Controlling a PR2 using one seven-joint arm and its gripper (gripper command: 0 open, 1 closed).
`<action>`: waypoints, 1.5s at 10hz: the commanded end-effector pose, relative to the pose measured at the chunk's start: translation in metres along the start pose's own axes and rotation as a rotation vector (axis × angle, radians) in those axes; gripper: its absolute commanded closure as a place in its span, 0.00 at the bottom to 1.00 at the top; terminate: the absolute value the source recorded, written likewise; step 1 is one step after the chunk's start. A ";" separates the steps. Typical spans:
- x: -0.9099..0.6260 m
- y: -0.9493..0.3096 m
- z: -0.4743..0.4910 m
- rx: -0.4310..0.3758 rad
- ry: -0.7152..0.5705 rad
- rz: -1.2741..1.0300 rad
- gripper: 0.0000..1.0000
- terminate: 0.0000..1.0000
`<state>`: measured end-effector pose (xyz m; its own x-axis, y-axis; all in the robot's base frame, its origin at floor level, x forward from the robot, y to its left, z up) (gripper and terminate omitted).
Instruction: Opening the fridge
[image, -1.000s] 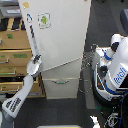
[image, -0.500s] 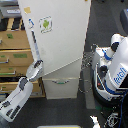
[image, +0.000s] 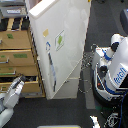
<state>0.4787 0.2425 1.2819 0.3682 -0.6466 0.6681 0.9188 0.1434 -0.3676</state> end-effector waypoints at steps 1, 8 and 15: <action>0.018 -0.200 0.038 0.139 0.262 -0.176 0.00 0.00; 0.170 -0.053 -0.257 0.067 0.336 -0.238 0.00 0.00; 0.450 -0.154 -0.590 0.083 0.398 -0.371 0.00 0.00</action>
<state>0.4603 -0.1132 1.2471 0.0533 -0.8845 0.4634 0.9872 -0.0232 -0.1580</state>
